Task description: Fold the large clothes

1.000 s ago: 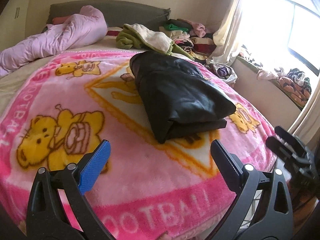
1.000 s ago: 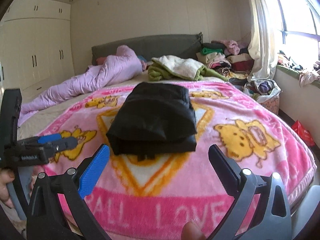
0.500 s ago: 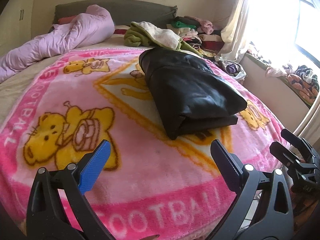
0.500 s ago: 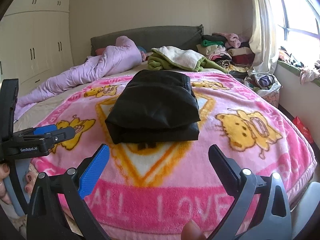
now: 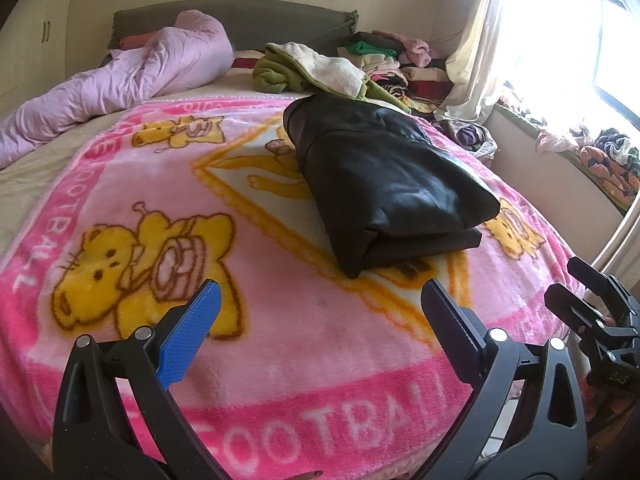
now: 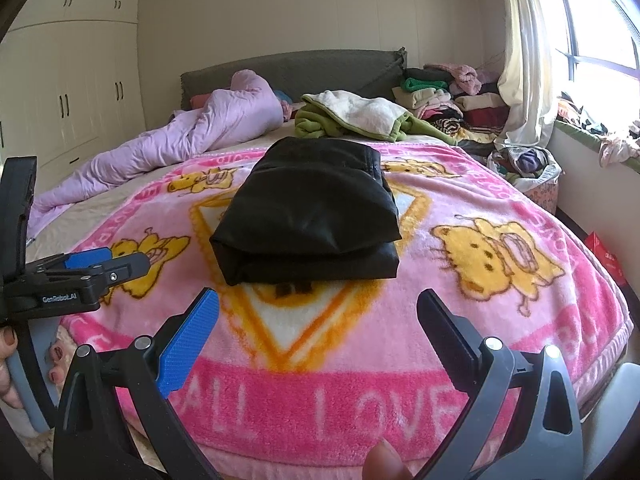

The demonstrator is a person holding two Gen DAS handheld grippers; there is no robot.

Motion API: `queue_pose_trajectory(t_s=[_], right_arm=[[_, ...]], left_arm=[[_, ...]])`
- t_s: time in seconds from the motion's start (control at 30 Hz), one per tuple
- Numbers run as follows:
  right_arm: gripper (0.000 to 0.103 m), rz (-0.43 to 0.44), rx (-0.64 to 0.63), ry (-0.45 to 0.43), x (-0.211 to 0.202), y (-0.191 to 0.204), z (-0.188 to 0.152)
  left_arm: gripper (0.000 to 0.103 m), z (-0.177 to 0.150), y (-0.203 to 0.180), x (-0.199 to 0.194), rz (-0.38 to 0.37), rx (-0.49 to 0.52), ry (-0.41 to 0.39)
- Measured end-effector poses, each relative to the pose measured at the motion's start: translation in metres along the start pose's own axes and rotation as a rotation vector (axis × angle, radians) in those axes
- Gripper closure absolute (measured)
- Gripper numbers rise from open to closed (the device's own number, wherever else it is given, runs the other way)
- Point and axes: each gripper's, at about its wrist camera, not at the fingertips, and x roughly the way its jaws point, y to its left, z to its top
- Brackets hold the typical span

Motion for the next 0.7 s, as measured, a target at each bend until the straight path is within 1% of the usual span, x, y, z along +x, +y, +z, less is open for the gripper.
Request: queue_pose_trajectory(t_s=[0.7], right_arm=[[0.004,0.016,-0.007,0.011,0.0012,0.0031,-0.0028]], left_arm=[[0.009,-0.0006,0.0011,0.0001,0.016,0.001,0.006]])
